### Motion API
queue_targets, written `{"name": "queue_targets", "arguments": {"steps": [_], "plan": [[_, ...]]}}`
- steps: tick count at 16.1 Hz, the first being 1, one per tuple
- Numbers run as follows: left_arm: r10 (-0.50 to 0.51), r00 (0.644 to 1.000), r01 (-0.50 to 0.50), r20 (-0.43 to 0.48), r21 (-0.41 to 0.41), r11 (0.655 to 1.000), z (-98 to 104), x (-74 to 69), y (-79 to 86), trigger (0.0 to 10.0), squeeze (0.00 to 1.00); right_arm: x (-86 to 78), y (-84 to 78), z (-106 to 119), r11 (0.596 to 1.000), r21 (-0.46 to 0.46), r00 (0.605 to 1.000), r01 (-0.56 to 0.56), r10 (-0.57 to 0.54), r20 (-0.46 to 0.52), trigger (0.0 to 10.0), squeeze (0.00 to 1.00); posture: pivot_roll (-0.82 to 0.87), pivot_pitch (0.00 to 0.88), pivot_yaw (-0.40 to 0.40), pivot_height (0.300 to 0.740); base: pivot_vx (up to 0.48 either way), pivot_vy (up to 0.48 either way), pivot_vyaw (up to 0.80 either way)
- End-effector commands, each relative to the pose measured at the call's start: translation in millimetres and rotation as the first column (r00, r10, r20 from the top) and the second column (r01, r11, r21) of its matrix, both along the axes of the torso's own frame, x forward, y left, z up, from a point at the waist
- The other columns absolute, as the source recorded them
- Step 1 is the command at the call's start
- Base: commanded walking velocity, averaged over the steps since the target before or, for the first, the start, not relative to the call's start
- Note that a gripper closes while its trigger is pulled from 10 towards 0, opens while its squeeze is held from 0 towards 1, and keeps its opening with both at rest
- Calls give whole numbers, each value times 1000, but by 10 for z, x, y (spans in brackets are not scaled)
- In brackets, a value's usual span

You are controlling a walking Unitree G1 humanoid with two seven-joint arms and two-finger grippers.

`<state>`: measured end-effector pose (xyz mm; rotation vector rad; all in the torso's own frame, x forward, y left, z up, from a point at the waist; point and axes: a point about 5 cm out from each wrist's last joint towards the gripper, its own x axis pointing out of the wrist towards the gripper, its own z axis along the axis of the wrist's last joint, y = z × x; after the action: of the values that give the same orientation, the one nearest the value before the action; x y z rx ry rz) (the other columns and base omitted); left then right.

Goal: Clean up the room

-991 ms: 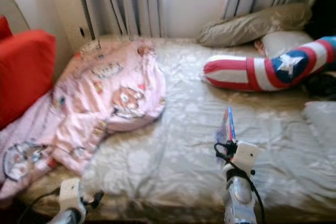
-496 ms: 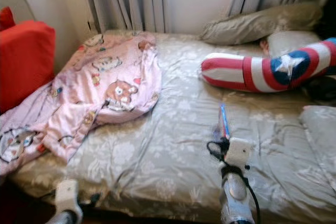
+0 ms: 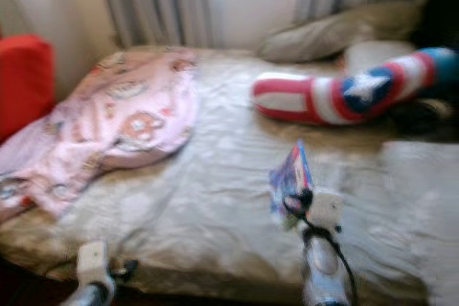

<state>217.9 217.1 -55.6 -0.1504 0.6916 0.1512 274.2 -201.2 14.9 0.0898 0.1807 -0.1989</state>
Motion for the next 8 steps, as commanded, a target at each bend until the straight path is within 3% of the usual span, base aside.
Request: {"name": "queue_targets", "arguments": {"steps": [1,7,8], "plan": [[-1,1000,1,-12,31,1000,8,-19,95,10000,0,101,34,133,1000,7,998,1,-2,68,10000,0,-4,0,-26,740,0,-300,0],[4,1000,-4,-7,34,999,16,-15,112,10000,0,97,25,131,1000,14,998,11,-12,68,10000,0,-2,0,-26,740,0,-303,0],[6,1000,-6,-4,33,999,20,-10,115,10000,0,99,26,133,1000,15,998,14,-15,68,10000,0,-2,0,-25,740,0,0,0]]}}
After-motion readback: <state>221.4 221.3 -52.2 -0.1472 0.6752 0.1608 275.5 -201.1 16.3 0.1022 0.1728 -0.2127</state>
